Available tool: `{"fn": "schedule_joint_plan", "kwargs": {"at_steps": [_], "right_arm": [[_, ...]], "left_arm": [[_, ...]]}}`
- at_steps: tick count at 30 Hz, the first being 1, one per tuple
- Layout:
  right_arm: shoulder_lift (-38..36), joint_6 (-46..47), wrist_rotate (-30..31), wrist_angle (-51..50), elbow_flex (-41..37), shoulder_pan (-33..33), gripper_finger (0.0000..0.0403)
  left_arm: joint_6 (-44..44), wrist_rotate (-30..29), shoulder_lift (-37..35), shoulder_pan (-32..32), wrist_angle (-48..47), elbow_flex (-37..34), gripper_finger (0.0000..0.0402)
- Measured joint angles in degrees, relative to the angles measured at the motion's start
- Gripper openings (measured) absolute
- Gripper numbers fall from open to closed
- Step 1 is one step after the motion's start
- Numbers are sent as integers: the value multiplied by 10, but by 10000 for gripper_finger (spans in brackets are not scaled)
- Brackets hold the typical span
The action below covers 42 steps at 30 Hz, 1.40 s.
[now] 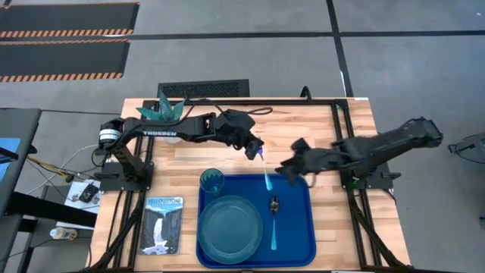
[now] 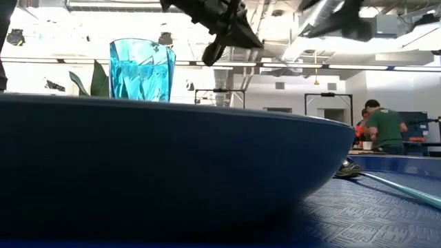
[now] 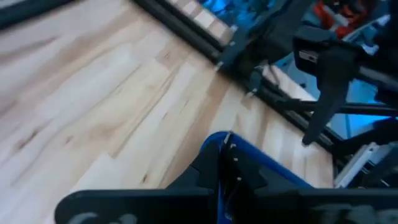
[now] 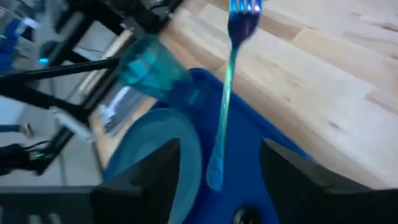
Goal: Pick and place plate/cup/fork/spoon on tray
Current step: Put the blue fork on the blue serving tray to the right of the blue spoon
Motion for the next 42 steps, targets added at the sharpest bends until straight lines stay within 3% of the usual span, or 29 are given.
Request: {"fn": "schedule_joint_plan", "kwargs": {"at_steps": [8, 16, 29, 42], "right_arm": [[-137, 34, 99, -56, 0, 96, 254], [-223, 29, 227, -94, 1, 135, 254], [-233, 15, 239, -121, 1, 136, 254], [-233, 15, 238, -134, 1, 136, 254]], "left_arm": [[24, 7, 34, -27, 17, 39, 0], [47, 30, 137, -57, 32, 116, 0], [129, 81, 340, -101, -99, 359, 0], [140, 188, 377, -99, -110, 363, 0]]}}
